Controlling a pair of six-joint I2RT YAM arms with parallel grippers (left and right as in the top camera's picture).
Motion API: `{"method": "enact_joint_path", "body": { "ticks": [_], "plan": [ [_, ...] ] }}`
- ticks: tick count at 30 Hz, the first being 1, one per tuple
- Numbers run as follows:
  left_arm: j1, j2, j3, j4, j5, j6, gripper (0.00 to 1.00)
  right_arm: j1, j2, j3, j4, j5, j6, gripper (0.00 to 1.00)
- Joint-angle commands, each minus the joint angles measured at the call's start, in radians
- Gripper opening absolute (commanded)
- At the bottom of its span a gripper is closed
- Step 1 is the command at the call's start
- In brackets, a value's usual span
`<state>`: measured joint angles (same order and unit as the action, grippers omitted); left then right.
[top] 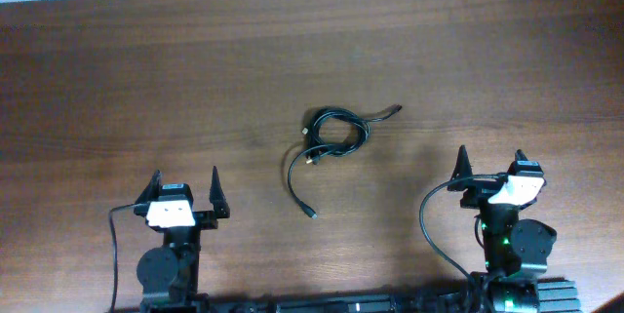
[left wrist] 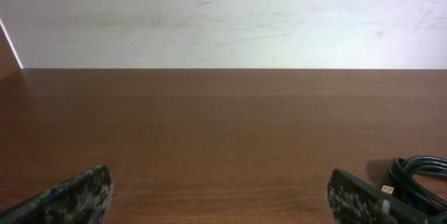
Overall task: Untangle cables
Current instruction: 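Reach the left gripper to the black cable bundle and grasp it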
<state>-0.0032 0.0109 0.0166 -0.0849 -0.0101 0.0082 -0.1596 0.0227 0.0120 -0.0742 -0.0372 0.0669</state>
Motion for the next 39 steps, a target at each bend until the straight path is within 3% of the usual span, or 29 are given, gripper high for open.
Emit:
{"method": "enact_joint_path", "body": {
  "ticks": [1,20,22,24,27,31,34,36,39],
  "plan": [
    [0.006,-0.005,-0.008,0.002,0.011,0.019,0.99,-0.004,-0.005,-0.006,-0.004,0.008,-0.007,0.99],
    [0.006,-0.005,-0.008,0.002,0.011,0.019,0.99,-0.004,-0.005,-0.006,-0.004,0.008,-0.007,0.98],
    [0.006,-0.005,-0.008,0.047,-0.092,0.057,0.99,-0.004,-0.005,-0.006,-0.004,0.008,-0.007,0.99],
    [0.006,-0.005,0.015,0.107,-0.035,0.017,0.99,-0.004,-0.005,-0.006,-0.004,0.008,-0.007,0.98],
    [0.006,0.046,0.170,-0.030,-0.034,-0.019,0.99,-0.004,-0.005,-0.006,-0.004,0.008,-0.007,0.99],
    [0.006,0.351,0.478,-0.238,-0.002,-0.019,0.99,-0.004,-0.005,-0.006,-0.004,0.008,-0.007,0.99],
    [-0.004,0.756,0.830,-0.428,0.195,-0.020,0.99,-0.004,-0.005,-0.006,-0.004,0.008,-0.007,0.99],
    [-0.093,1.015,1.055,-0.602,0.201,-0.087,0.99,-0.004,-0.005,-0.006,-0.004,0.008,-0.007,0.99],
    [-0.256,1.238,1.167,-0.632,0.205,-0.121,0.99,-0.004,-0.005,-0.006,-0.004,0.008,-0.007,0.99]
  ]
}}
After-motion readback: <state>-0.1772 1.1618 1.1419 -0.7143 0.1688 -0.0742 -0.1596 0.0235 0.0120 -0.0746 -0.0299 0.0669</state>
